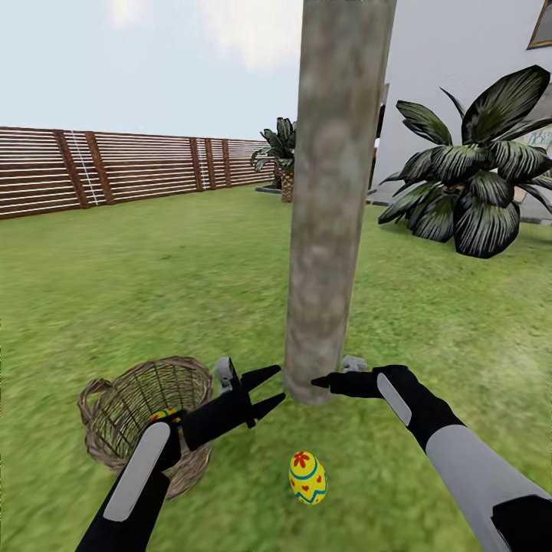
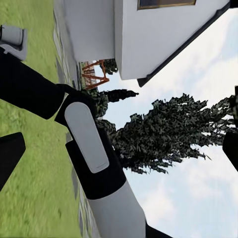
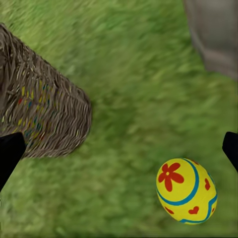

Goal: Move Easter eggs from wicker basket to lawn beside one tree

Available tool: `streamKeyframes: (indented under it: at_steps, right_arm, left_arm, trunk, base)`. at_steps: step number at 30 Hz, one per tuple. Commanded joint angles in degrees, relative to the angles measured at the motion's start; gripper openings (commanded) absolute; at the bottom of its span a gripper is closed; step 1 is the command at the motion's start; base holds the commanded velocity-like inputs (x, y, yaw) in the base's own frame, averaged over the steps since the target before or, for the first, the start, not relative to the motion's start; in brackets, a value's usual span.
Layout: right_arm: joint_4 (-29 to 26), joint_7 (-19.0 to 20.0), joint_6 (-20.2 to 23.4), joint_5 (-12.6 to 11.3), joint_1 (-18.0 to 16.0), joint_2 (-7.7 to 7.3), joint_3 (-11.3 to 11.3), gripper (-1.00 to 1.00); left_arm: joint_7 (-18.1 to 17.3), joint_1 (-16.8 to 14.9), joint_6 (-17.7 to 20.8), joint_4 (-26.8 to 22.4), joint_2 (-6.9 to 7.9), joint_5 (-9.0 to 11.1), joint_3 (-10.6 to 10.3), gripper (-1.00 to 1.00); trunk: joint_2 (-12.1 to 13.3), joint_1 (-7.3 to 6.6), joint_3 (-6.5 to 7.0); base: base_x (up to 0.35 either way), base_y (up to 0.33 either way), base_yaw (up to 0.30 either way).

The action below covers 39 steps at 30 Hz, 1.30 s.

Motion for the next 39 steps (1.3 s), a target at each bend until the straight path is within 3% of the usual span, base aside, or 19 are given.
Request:
streamKeyframes:
  at_steps: [1, 10, 20, 30, 39]
  right_arm:
    - [-0.03, 0.08, 0.13, -0.06, -0.04, -0.06, 0.19, 1.0]
    - [-0.01, 0.08, 0.15, -0.08, -0.04, -0.06, 0.19, 1.0]
    - [-0.09, 0.08, 0.12, -0.01, -0.04, -0.06, 0.19, 1.0]
    - [-0.09, 0.1, 0.11, 0.01, -0.04, -0.06, 0.19, 1.0]
    - [-0.09, 0.13, 0.12, -0.02, -0.04, -0.05, 0.19, 1.0]
  left_arm:
    - [-0.52, -0.03, 0.16, 0.02, -0.02, -0.53, 0.05, 1.0]
    - [-0.52, -0.03, 0.17, 0.02, -0.02, -0.53, 0.05, 1.0]
    - [-0.52, -0.03, 0.09, 0.02, -0.02, -0.48, -0.03, 1.0]
    - [-0.57, 0.01, 0.08, 0.02, -0.02, -0.29, -0.04, 1.0]
    - [-0.61, 0.06, 0.17, 0.02, -0.02, -0.3, -0.04, 1.0]
  trunk:
    - [-0.02, -0.02, -0.05]
    - [-0.02, -0.02, -0.05]
    - [-0.02, -0.02, -0.05]
    - [-0.02, -0.02, -0.05]
    - [3.59, -2.0, 1.56]
  base:
    - [-0.149, 0.07, 0.0]
    - [-0.215, 0.137, 0.0]
    - [-0.025, 0.203, 0.011]
    - [0.0, 0.009, 0.245]
    - [0.0, 0.0, 0.239]
